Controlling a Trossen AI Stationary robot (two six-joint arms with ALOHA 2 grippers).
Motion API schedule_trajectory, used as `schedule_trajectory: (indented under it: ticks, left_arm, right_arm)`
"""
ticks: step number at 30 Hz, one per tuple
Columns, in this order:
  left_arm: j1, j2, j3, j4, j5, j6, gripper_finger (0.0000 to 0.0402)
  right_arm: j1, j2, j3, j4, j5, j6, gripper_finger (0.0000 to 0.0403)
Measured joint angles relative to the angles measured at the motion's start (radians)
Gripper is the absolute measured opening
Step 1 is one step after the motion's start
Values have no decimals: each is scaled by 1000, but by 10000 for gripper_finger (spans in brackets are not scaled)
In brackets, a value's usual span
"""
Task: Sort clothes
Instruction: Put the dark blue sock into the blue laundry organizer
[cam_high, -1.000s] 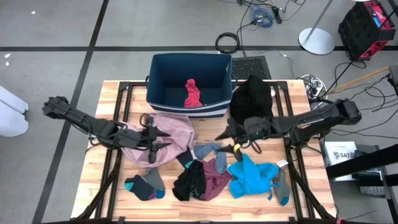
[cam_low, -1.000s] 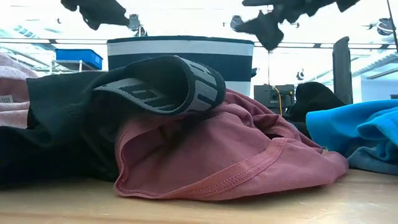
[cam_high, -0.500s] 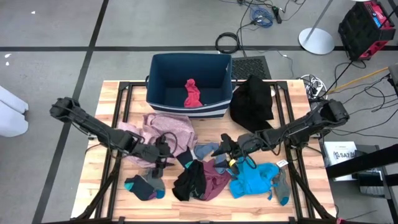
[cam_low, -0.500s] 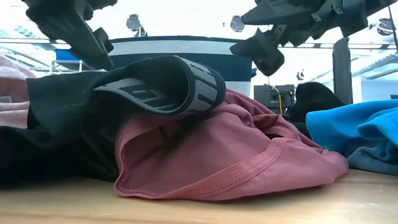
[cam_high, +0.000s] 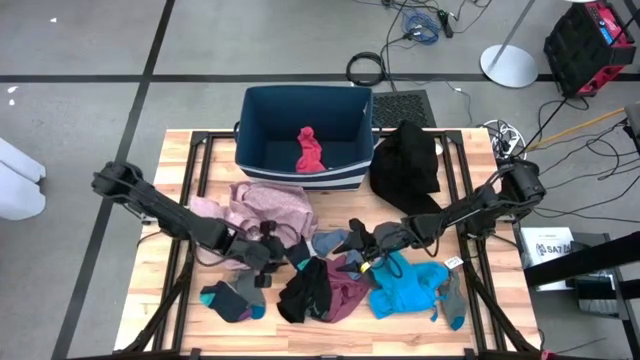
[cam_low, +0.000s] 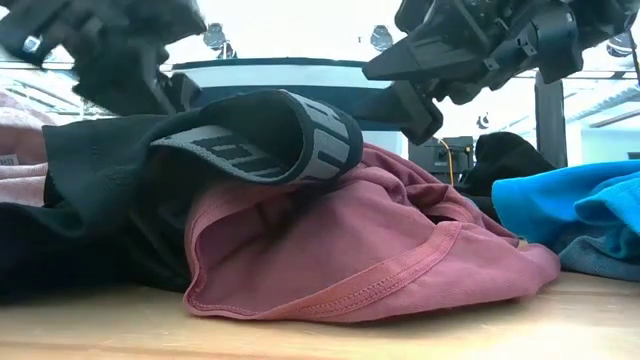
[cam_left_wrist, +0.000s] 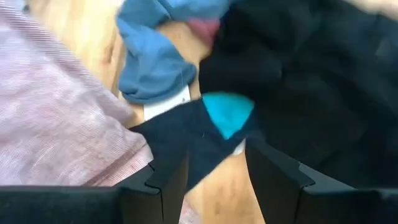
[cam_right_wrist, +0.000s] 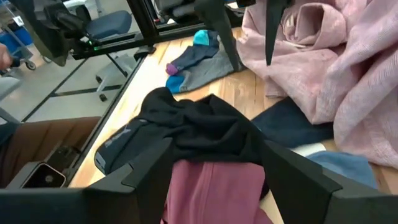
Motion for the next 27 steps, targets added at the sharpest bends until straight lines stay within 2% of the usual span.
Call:
schedule_trajectory:
  ticks: [5,9,16,25,27]
  left_arm:
    - [15,80,0,3,5,89,168]
    - [54,127,10,31,48,102,168]
    - [98,222,58,32,101,241,168]
    - [165,315,64,44,224,231,167]
    - [168,315,64,42,238,222,156]
  right_arm:
    - [0,5,0,8,0,20,231]
    - [0,5,0,16,0,28,231]
    - [0,5,0,42,0,28,231]
    - [0,5,0,54,0,51,231]
    - [0,5,0,62,0,51,231]
